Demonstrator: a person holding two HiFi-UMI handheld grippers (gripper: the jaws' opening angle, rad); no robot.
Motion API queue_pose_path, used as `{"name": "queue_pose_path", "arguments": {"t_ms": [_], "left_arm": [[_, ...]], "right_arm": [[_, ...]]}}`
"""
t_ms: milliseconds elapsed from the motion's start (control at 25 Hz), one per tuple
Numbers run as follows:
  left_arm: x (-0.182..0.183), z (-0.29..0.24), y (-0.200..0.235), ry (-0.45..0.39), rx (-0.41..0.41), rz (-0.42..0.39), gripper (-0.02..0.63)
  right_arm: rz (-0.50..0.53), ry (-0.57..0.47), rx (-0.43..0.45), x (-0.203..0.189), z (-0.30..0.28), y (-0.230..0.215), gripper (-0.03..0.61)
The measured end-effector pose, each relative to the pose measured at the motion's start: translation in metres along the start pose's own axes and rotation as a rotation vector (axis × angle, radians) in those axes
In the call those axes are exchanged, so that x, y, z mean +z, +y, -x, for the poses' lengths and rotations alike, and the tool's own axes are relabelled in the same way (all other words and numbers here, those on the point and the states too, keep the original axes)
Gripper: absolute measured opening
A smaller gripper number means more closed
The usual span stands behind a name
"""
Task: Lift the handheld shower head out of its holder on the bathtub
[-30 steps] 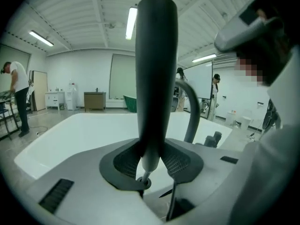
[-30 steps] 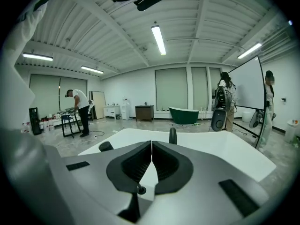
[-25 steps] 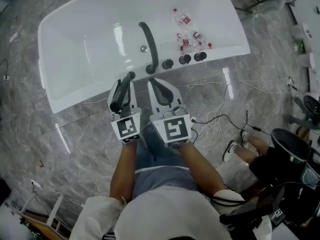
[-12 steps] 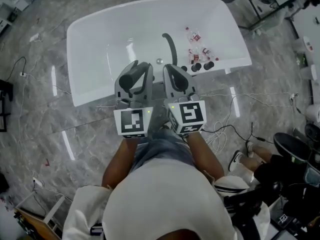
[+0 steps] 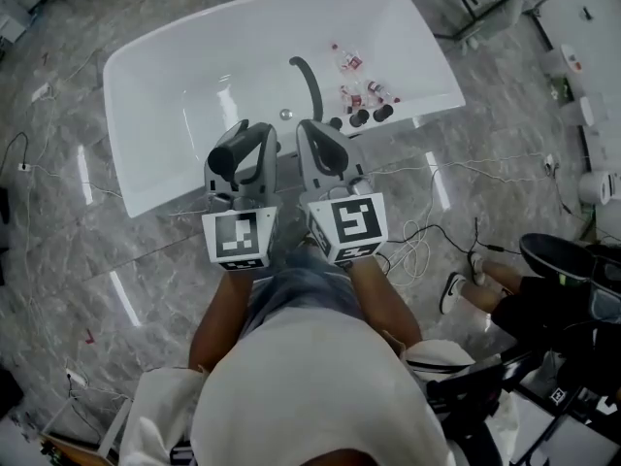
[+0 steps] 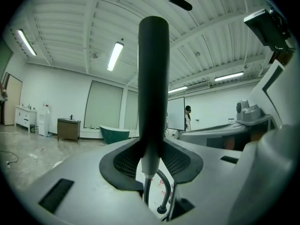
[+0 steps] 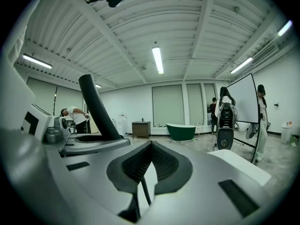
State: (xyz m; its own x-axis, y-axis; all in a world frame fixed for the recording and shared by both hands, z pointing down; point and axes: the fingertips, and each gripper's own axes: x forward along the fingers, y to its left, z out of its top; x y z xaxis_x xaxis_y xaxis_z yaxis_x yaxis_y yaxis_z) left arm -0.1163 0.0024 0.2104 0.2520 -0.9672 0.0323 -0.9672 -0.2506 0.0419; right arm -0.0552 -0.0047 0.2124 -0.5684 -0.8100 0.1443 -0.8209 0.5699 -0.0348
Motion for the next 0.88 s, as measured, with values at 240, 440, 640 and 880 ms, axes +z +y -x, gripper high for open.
{"name": "queue_pose_path", "arguments": {"t_ms": [240, 440, 640, 880], "left_arm": [[0.006, 0.003, -0.001, -0.012, -0.008, 0.054, 0.149], [0.004, 0.004, 0.003, -0.016, 0.005, 0.055, 0.149], [0.003, 0.004, 0.0, -0.012, 0.013, 0.033, 0.149], [0.008, 0.004, -0.005, -0.015, 0.0, 0.015, 0.149]], "right_arm": [[0.02, 0.001, -0.015, 0.002, 0.007, -0.002, 0.015], [0.008, 0.004, -0.014, -0.003, 0.007, -0.003, 0.015], [0.008, -0.007, -0.003, 0.001, 0.009, -0.005, 0.015], [-0.006, 0.001, 0.015, 0.003, 0.011, -0.001, 0.015]]}}
